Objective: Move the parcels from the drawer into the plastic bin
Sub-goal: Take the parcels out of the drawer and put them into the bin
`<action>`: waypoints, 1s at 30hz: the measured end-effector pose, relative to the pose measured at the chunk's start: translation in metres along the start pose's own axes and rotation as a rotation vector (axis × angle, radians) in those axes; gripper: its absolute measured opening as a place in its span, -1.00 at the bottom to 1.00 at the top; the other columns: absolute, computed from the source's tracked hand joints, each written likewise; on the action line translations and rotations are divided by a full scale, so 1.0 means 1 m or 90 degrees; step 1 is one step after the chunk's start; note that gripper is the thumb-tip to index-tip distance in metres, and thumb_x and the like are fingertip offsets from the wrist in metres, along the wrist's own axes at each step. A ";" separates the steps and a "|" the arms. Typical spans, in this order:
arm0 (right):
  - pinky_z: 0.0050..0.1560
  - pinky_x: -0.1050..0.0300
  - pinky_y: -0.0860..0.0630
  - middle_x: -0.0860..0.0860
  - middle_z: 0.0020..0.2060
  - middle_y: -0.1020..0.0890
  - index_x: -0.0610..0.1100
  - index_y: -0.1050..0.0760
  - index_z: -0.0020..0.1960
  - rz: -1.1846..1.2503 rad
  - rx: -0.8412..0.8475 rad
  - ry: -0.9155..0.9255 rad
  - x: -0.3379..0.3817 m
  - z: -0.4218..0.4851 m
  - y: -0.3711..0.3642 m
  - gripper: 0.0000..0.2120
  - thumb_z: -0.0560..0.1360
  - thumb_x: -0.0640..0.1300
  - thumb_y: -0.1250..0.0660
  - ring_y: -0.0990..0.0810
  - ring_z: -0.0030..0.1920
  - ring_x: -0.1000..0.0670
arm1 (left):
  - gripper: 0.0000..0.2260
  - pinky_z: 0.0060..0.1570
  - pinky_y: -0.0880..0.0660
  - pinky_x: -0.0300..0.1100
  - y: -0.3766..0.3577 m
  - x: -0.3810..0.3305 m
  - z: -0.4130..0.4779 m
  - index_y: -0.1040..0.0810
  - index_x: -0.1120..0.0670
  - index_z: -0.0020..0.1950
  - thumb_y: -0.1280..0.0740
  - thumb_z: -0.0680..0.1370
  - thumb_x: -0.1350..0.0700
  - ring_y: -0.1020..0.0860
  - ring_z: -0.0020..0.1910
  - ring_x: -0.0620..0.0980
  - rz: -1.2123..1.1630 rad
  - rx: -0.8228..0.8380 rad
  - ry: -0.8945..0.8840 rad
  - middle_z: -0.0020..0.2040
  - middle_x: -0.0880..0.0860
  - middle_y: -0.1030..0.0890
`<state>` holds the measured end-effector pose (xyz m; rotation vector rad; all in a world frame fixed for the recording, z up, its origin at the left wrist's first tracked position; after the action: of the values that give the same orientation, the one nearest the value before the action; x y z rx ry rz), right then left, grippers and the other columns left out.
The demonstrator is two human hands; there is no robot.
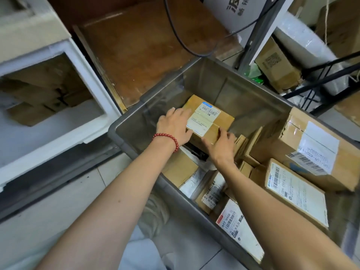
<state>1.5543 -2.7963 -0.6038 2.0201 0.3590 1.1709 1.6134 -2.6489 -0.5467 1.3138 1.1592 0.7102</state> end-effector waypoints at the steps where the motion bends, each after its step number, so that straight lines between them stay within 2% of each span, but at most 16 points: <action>1: 0.37 -0.07 -0.29 -0.14 0.43 -0.25 -0.12 -0.23 0.49 -0.048 0.008 0.011 0.003 -0.001 0.005 -0.33 0.51 0.17 -0.33 -0.28 0.41 -0.19 | -0.48 0.27 -0.31 0.06 0.009 -0.002 -0.004 -0.24 0.00 0.48 -0.28 0.55 -0.04 -0.24 0.44 0.09 0.020 -0.019 -0.006 0.43 0.02 -0.35; 4: 0.34 -0.10 -0.31 -0.15 0.43 -0.26 -0.10 -0.27 0.47 -0.132 -0.003 0.070 0.016 -0.011 0.023 -0.36 0.54 0.26 -0.20 -0.28 0.39 -0.23 | -0.51 0.30 -0.25 0.06 0.031 -0.006 -0.021 -0.28 -0.02 0.46 -0.25 0.55 -0.10 -0.30 0.40 0.06 0.070 -0.076 0.011 0.39 0.01 -0.39; 8: 0.31 -0.12 -0.34 -0.11 0.42 -0.31 -0.06 -0.28 0.48 -0.180 -0.019 0.168 0.040 -0.036 0.038 -0.39 0.55 0.25 -0.17 -0.31 0.38 -0.19 | -0.53 0.32 -0.21 0.09 0.053 -0.004 -0.053 -0.31 -0.02 0.43 -0.22 0.56 -0.14 -0.33 0.37 0.07 0.113 -0.127 0.038 0.37 0.02 -0.42; 15: 0.22 -0.06 -0.46 -0.10 0.36 -0.40 -0.09 -0.37 0.42 -0.118 -0.030 0.354 0.117 -0.092 0.040 -0.48 0.56 0.16 -0.23 -0.45 0.29 -0.15 | -0.56 0.31 -0.24 0.12 0.107 0.051 -0.121 -0.34 -0.05 0.40 -0.20 0.56 -0.16 -0.36 0.33 0.07 0.098 -0.192 0.162 0.34 0.00 -0.44; 23: 0.19 -0.04 -0.48 -0.02 0.38 -0.41 0.00 -0.34 0.45 -0.175 0.069 0.563 0.204 -0.166 0.000 -0.47 0.54 0.19 -0.23 -0.45 0.31 -0.10 | -0.53 0.20 -0.30 0.03 0.142 0.127 -0.210 -0.33 -0.02 0.41 -0.23 0.55 -0.14 -0.38 0.30 0.10 0.113 -0.208 0.322 0.33 0.04 -0.45; 30: 0.21 -0.05 -0.47 -0.03 0.43 -0.35 -0.01 -0.26 0.50 -0.226 0.166 0.668 0.238 -0.214 -0.045 -0.45 0.57 0.14 -0.22 -0.39 0.37 -0.11 | -0.48 0.21 -0.30 0.02 0.137 0.192 -0.285 -0.26 -0.04 0.47 -0.23 0.54 -0.14 -0.35 0.33 0.11 0.110 -0.175 0.411 0.39 0.04 -0.40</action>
<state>1.5105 -2.5290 -0.4271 1.2710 1.3672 1.9204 1.4388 -2.3464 -0.4239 0.9783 1.3940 1.4379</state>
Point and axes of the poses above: each hand's wrist, its own z-axis towards the middle knuckle, its own y-axis out of the back of the hand, x = y × z, the point moved 4 cm from there along z, towards the middle knuckle
